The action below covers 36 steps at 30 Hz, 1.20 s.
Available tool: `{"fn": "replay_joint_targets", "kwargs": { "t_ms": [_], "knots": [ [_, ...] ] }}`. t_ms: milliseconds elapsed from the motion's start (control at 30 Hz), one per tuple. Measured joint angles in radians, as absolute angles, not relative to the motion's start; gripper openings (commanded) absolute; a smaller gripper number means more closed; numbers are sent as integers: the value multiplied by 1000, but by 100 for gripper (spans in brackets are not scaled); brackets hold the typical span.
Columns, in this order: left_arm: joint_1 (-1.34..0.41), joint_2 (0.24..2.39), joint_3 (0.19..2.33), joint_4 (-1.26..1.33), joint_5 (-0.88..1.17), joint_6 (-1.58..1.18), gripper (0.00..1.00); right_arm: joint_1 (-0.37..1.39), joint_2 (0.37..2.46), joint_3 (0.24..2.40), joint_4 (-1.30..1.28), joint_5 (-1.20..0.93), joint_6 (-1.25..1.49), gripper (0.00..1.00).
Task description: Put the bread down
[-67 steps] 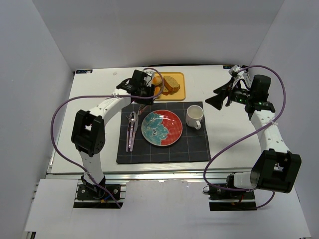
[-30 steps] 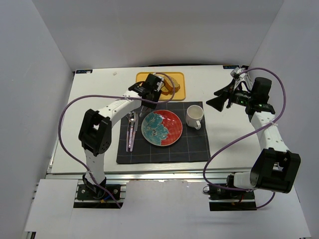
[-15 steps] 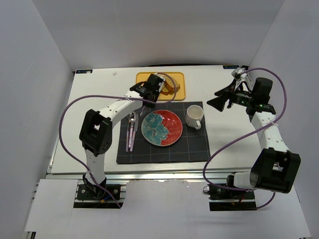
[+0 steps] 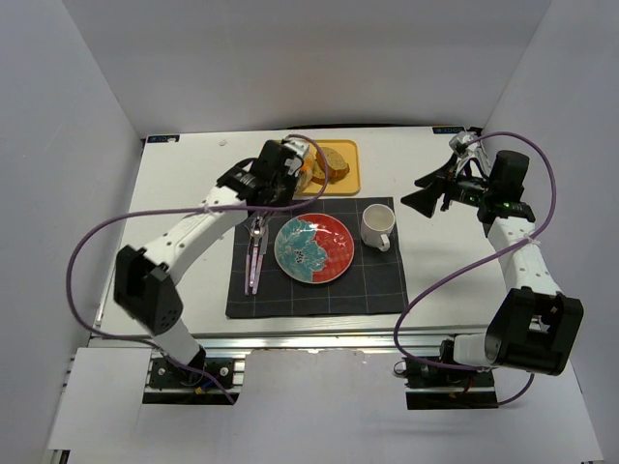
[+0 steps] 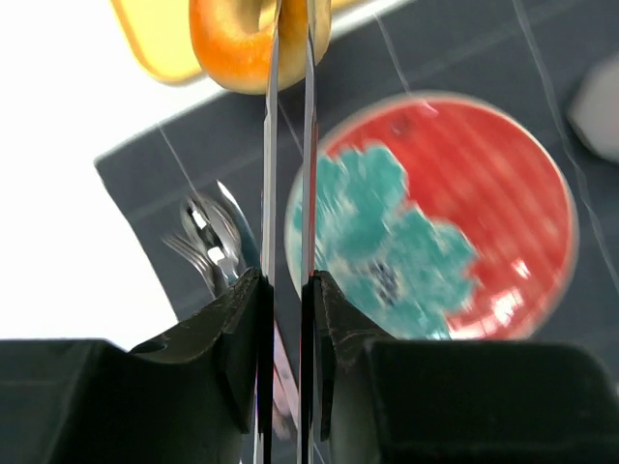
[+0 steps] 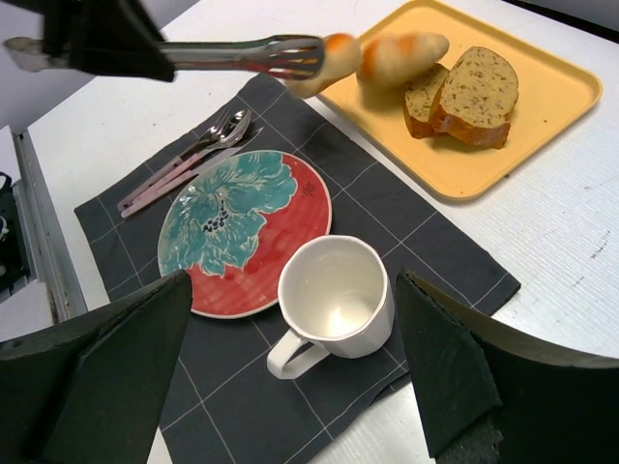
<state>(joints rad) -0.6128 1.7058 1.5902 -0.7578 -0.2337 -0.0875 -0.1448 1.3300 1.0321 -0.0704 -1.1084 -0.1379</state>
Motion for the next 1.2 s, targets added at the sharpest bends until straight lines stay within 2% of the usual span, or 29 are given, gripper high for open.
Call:
{"fn": "replay_joint_targets", "kwargs": {
  "t_ms": [200,333,467,500,567,600,733,900,1000,1200],
  "knots": [
    [-649,1516,1406,-770,-104,-131,3,-145,1330,1032,-78,-1122,-151,89],
    [-688,1441,1294,-772,-25,-165,7,-145,1330,1032,-89,-1128,-164,89],
    [-716,1411,1219,-771,7,-192,19,-145,1330,1038,-108,-1135,-168,89],
    [-720,1410,1207,-772,9,-197,30,-145,1330,1040,-110,-1137,-168,89],
    [-728,1410,1187,-767,9,-207,41,-145,1330,1045,-113,-1140,-169,89],
    [-731,1410,1179,-765,9,-212,52,-145,1330,1047,-115,-1141,-170,89],
    [-737,1410,1171,-755,4,-229,61,-145,1330,1051,-127,-1149,-182,89],
    [-737,1394,1171,-744,-10,-246,63,-145,1330,1051,-141,-1153,-194,89],
    [-737,1363,1171,-739,-23,-261,60,-145,1330,1051,-154,-1154,-200,89],
    [-696,1269,1171,-740,-115,-303,43,-145,1325,1051,-195,-1155,-246,89]
  ]
}}
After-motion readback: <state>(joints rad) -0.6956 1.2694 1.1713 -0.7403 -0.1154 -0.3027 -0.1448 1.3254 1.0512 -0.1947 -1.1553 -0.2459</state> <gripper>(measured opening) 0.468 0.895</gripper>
